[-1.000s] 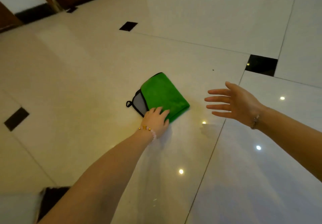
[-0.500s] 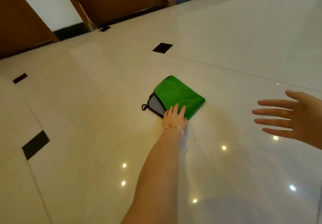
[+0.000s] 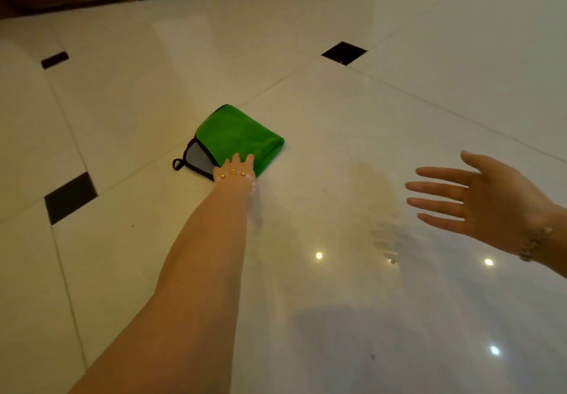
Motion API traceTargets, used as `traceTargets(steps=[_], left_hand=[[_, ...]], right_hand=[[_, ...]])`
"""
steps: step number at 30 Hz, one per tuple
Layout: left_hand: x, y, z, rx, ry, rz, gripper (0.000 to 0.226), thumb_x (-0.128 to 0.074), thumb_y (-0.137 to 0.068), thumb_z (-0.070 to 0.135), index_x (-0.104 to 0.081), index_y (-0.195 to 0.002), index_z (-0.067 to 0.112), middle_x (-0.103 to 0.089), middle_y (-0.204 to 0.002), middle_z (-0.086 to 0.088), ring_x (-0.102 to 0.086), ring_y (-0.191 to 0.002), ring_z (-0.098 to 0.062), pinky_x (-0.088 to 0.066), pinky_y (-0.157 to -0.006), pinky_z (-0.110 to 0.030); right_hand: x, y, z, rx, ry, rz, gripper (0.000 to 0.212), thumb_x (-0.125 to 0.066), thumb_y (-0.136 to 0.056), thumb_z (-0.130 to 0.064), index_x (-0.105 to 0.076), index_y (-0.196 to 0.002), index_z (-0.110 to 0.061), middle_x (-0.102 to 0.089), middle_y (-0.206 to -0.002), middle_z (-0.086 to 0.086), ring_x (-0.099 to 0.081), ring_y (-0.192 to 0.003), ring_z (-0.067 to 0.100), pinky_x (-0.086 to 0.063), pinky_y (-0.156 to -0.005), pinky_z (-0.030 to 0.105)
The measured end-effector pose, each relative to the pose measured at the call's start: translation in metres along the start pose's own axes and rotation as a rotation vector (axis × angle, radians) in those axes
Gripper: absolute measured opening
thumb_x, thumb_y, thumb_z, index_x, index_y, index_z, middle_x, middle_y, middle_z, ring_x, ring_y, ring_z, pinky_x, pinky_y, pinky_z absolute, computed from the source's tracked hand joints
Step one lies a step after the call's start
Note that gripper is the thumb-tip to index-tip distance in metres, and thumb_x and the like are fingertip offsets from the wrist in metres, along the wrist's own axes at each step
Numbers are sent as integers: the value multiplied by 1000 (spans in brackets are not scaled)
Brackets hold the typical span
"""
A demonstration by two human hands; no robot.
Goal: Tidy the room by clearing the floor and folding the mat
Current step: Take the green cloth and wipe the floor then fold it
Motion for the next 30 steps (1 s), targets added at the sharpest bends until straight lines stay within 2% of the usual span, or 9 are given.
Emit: traceTargets(steps=[5, 7, 9, 11, 14, 16, 18, 22, 30], left_hand=[[5, 8, 10, 43, -129, 23, 60, -50, -92, 16, -22, -144, 4, -37, -140, -21, -42, -127, -35, -41, -95, -42], [4, 5, 17, 17, -73, 49, 53, -47, -94, 13, -27, -142, 3, -38, -139, -21, -41, -126, -37, -40, -97, -43], [0, -1, 11, -24, 40, 38, 51, -40, -95, 5, -24, -144, 6, -26, -148, -23, -32, -133, -42, -35, -102, -48], [-7, -6, -2, -78, 126, -30, 65, -37, -93, -6, -14, -149, 14, -5, -158, -15, -11, -142, -40, -24, -111, -53], [-16, -8, -15, -112, 140, -66, 72, -38, -94, -4, -4, -151, 25, 5, -159, -5, -2, -145, -32, -20, -114, -53], [-14, -4, -16, -94, 66, -35, 71, -41, -95, 2, -2, -151, 23, 4, -159, -7, -9, -144, -33, -27, -111, -52], [-6, 5, -6, -43, -76, -26, 71, -47, -95, 9, -4, -151, 14, -8, -157, -14, -25, -139, -35, -35, -105, -46], [8, 15, 17, -27, -257, 17, 37, -43, -96, 12, -47, -131, 2, -52, -132, -15, -52, -119, -30, -47, -95, -37], [0, 31, -4, 78, -340, 20, 25, -46, -92, 10, -61, -111, 2, -61, -116, -15, -59, -106, -31, -51, -88, -38]], right_hand=[[-6, -12, 6, -19, -137, -155, 59, -45, -78, -44, -59, -121, -7, -48, -137, 22, -52, -122, 36, -50, -90, 49], [1, -18, 19, -77, -179, -230, 62, -19, -93, -45, -15, -143, -8, -6, -151, 22, -11, -141, 38, -15, -114, 55], [16, -19, 22, -36, -211, -425, 59, 6, -93, -52, 26, -134, -13, 31, -140, 14, 31, -131, 35, 24, -110, 45], [27, -19, 31, -99, -340, -502, 59, 14, -90, -55, 35, -126, -14, 40, -132, 10, 43, -121, 30, 34, -103, 39], [7, -6, 42, -51, -197, -122, 66, -18, -92, -48, -13, -144, -8, 0, -151, 21, 1, -141, 38, -10, -116, 51], [-3, -15, 23, -76, -82, 36, 58, -55, -67, -49, -71, -107, -10, -60, -125, 20, -60, -111, 36, -57, -79, 46], [-7, -14, 17, -43, 27, 152, 53, -61, -66, -52, -75, -99, -13, -70, -109, 13, -69, -94, 31, -60, -67, 42], [-12, -11, 19, -82, 106, 198, 50, -30, -97, -48, -64, -113, -14, -70, -111, 12, -67, -101, 31, -54, -85, 43], [-6, 11, 13, -84, 77, 248, 51, -29, -98, -47, -63, -113, -13, -69, -112, 13, -64, -105, 32, -48, -91, 45]])
Point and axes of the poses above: each hand's wrist, its own y-axis away from the middle knuckle, its own x-axis out of the back of the hand, z = x × y, the point moved 5 cm from there along -y, towards the middle knuckle
